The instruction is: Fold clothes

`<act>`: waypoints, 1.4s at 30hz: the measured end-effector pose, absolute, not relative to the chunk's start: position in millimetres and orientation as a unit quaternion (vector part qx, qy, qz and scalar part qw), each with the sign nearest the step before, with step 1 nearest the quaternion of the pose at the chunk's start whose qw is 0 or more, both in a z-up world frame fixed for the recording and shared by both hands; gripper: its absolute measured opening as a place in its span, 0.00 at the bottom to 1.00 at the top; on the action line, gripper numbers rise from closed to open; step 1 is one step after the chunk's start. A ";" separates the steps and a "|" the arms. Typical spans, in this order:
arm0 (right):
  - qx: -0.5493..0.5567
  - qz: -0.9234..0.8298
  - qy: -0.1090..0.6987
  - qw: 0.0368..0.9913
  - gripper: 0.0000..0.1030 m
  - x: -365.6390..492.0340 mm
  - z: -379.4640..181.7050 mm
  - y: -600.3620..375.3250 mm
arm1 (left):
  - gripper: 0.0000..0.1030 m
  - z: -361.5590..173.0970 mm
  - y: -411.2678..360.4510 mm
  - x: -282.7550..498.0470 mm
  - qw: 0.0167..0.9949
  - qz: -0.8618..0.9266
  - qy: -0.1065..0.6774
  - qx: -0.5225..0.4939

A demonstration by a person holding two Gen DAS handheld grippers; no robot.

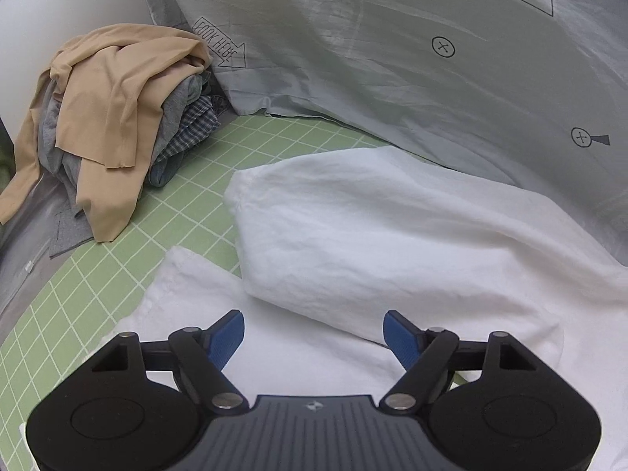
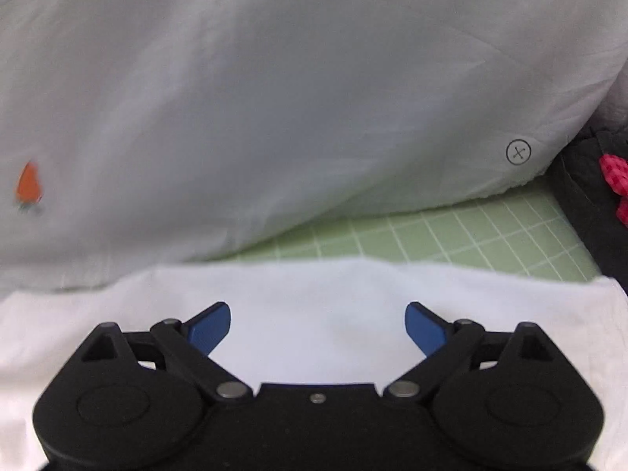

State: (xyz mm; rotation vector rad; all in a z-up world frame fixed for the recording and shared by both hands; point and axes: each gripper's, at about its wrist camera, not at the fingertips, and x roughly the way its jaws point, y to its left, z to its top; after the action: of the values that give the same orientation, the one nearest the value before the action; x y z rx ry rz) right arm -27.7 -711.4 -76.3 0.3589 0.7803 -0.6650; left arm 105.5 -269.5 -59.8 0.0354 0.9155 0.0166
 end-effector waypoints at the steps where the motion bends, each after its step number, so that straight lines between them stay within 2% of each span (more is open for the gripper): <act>1: 0.159 -0.307 0.383 0.856 0.96 -40.7 -81.3 -692.9 | 0.77 -56.3 -268.7 100.3 0.897 0.003 0.441 0.013; 9: 0.195 -0.298 0.436 0.826 0.96 -152.2 -116.9 -610.2 | 0.82 -18.3 -249.8 34.7 0.907 -0.037 0.419 0.005; 17: 0.205 -0.302 0.408 0.837 0.97 -185.2 -87.8 -588.6 | 0.82 -5.9 -197.4 -29.1 0.901 -0.022 0.433 -0.006; 21: 0.224 -0.287 0.420 0.832 0.97 -201.0 -98.9 -554.8 | 0.82 -9.2 -171.2 -42.3 0.893 -0.014 0.449 -0.005; 28: 0.232 -0.306 0.458 0.802 1.00 -202.3 -120.7 -514.5 | 0.82 -9.9 -146.1 -19.1 0.884 -0.048 0.465 -0.021; 30: 0.226 -0.321 0.463 0.795 1.00 -197.6 -122.9 -507.9 | 0.92 -12.2 -142.7 -5.2 0.881 -0.062 0.467 -0.028; 32: 0.219 -0.335 0.468 0.788 1.00 -192.8 -125.2 -501.2 | 0.93 -16.5 -139.2 9.8 0.878 -0.073 0.472 -0.036; 42: 0.255 -0.411 0.455 0.748 1.00 -172.7 -128.0 -500.8 | 0.92 -66.2 -152.4 110.5 0.844 -0.130 0.511 -0.096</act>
State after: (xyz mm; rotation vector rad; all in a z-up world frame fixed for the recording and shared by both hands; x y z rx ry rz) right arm -172.7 -500.8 -128.0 0.5568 0.9942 -0.8992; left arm 110.5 -152.4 -66.2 -0.2026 1.0791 -0.2742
